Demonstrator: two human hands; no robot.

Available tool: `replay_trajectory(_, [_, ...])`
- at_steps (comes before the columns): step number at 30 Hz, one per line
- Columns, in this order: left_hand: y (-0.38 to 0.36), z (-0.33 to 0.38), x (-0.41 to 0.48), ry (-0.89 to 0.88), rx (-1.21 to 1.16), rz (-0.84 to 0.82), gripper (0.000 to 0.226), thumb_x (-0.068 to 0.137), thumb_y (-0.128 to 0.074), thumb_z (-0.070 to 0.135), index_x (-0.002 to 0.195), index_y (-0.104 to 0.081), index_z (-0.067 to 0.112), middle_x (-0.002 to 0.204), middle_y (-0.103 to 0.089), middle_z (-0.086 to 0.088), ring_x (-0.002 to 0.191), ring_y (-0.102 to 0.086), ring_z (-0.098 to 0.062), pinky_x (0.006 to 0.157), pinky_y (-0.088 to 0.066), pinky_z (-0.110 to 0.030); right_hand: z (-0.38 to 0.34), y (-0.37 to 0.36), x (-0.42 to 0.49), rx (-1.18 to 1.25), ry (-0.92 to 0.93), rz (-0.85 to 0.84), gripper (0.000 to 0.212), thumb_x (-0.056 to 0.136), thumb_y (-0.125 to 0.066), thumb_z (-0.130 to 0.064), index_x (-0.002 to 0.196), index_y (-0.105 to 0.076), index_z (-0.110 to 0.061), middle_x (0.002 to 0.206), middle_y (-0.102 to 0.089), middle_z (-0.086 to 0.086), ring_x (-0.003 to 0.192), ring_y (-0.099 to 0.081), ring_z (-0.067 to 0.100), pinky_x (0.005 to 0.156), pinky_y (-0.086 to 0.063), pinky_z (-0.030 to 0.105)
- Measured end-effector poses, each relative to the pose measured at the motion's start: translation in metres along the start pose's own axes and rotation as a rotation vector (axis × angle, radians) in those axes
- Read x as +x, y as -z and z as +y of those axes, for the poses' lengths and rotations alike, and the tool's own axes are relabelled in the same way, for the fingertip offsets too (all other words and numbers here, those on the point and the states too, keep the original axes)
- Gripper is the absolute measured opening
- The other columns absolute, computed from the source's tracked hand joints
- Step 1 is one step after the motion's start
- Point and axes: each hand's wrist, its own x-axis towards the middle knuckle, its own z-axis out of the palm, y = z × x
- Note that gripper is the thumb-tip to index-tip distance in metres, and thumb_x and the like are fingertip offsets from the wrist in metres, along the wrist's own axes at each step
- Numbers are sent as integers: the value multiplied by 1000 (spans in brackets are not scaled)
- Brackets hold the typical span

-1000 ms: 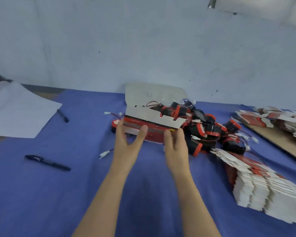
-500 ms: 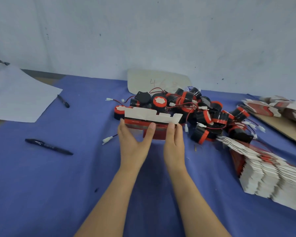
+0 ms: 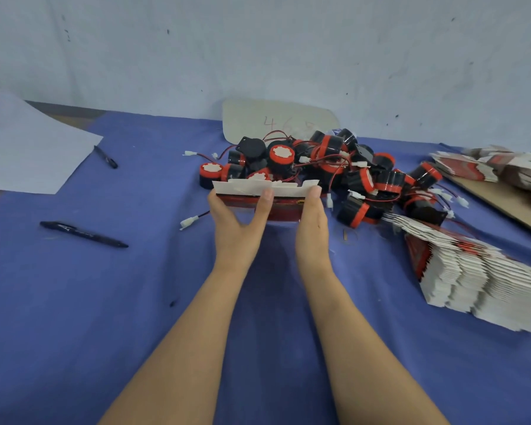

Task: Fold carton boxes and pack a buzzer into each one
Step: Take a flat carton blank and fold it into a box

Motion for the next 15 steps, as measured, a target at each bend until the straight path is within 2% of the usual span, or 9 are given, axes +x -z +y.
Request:
replay_trajectory(2, [0, 0, 0, -12, -5, 10, 83, 68, -62, 60, 133, -31, 19, 133, -48, 8, 119, -49, -1, 99, -43, -18, 0, -4, -2, -46, 46, -15, 20, 105, -30, -33, 111, -47, -41, 98, -52, -51, 96, -43, -33, 79, -33, -6])
replay_trajectory(3, [0, 0, -1, -17, -9, 15, 81, 70, -62, 59, 133, -32, 18, 132, -49, 8, 118, -50, 0, 97, -43, -15, -2, -6, -4, -56, 64, -25, 18, 105, -32, -31, 115, -39, -43, 97, -44, -55, 94, -39, -37, 76, -30, -9])
replay_trajectory(5, [-1, 2, -1, -16, -18, 28, 74, 73, -58, 61, 129, -34, 20, 129, -52, 10, 115, -51, 5, 93, -43, -11, -2, -8, -5, -81, 134, -46, 30, 103, -38, -30, 128, -27, -42, 112, -34, -50, 103, -33, -37, 83, -28, -8])
replay_trajectory(8, [0, 4, -1, 8, -41, 71, 49, 78, -51, 63, 115, -37, 34, 120, -53, 20, 109, -49, 14, 88, -40, -9, 1, -10, -8, -166, 245, -82, 53, 100, -44, -31, 146, -20, -26, 137, -29, -32, 120, -25, -29, 96, -24, -2])
replay_trajectory(10, [1, 4, 2, 21, -46, 114, 28, 88, -50, 56, 106, -36, 40, 112, -52, 28, 102, -48, 19, 80, -38, -2, 1, -12, -9, -184, 270, -98, 60, 97, -46, -35, 149, -21, -20, 140, -32, -27, 121, -27, -27, 96, -25, -2])
replay_trajectory(12, [3, 4, 3, 28, -35, 168, 16, 94, -51, 47, 98, -38, 38, 105, -53, 27, 94, -51, 17, 73, -37, 0, -1, -14, -11, -179, 282, -103, 56, 94, -45, -39, 145, -27, -24, 137, -39, -24, 124, -34, -18, 98, -29, 2])
replay_trajectory(15, [4, 5, 5, 19, -56, 196, 15, 94, -55, 40, 94, -42, 33, 96, -56, 22, 77, -53, 19, 64, -38, 0, -7, -12, -11, -137, 278, -73, 36, 95, -42, -43, 130, -40, -40, 126, -50, -28, 118, -46, -10, 93, -36, 6])
